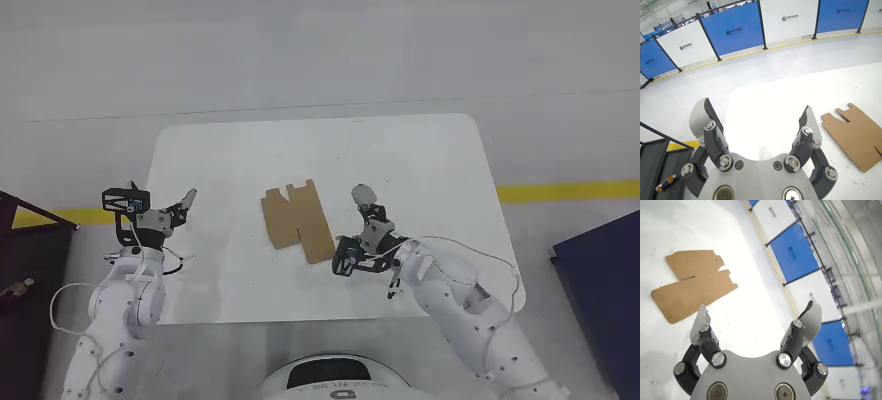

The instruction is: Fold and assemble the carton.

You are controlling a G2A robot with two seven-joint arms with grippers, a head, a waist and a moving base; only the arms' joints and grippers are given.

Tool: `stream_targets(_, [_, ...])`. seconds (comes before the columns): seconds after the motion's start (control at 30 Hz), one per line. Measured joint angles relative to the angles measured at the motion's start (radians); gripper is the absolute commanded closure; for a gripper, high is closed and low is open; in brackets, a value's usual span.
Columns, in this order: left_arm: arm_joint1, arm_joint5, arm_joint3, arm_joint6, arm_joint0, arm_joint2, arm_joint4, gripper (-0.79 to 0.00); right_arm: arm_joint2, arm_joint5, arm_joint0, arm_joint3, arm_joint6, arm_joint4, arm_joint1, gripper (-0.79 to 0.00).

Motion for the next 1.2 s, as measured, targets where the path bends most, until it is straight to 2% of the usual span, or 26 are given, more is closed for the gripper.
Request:
stream_targets(0.1, [0.000,0.000,0.000,0.000,0.000,0.000,0.000,-0.785,-0.058,-0.097,0.030,-0.015,-0.028,-0.163,0.007,-0.785])
stream_targets(0.13, [0.000,0.000,0.000,0.000,0.000,0.000,0.000,-0.785,-0.067,-0.109,0.033,-0.015,-0.039,-0.183,0.008,-0.730])
stream_targets(0.17, [0.000,0.000,0.000,0.000,0.000,0.000,0.000,-0.785,-0.072,-0.118,0.035,-0.013,-0.055,-0.185,0.008,-0.683])
stream_targets(0.3, [0.000,0.000,0.000,0.000,0.000,0.000,0.000,-0.785,-0.090,-0.193,0.058,0.033,-0.139,-0.133,0.011,-0.727])
stream_targets(0.4, [0.000,0.000,0.000,0.000,0.000,0.000,0.000,-0.785,-0.119,-0.204,0.078,0.085,-0.112,-0.118,0.005,-0.640])
stream_targets(0.43, [0.000,0.000,0.000,0.000,0.000,0.000,0.000,-0.785,-0.129,-0.204,0.083,0.097,-0.103,-0.112,0.002,-0.585])
stream_targets(0.57, [0.000,0.000,0.000,0.000,0.000,0.000,0.000,-0.785,-0.171,-0.217,0.097,0.131,-0.083,-0.113,-0.003,-0.539])
stream_targets(0.63, [0.000,0.000,0.000,0.000,0.000,0.000,0.000,-0.785,-0.187,-0.224,0.103,0.144,-0.083,-0.113,-0.004,-0.554])
stream_targets(0.77, [0.000,0.000,0.000,0.000,0.000,0.000,0.000,-0.785,-0.206,-0.209,0.105,0.157,-0.060,-0.107,-0.007,-0.680])
stream_targets(0.93, [0.000,0.000,0.000,0.000,0.000,0.000,0.000,-0.785,-0.233,-0.186,0.112,0.180,0.017,-0.094,-0.017,-0.653])
stream_targets(1.1, [0.000,0.000,0.000,0.000,0.000,0.000,0.000,-0.785,-0.244,-0.155,0.120,0.208,0.064,-0.064,-0.025,-0.570])
stream_targets(1.2, [0.000,0.000,0.000,0.000,0.000,0.000,0.000,-0.785,-0.251,-0.140,0.127,0.217,0.089,-0.050,-0.030,-0.566])
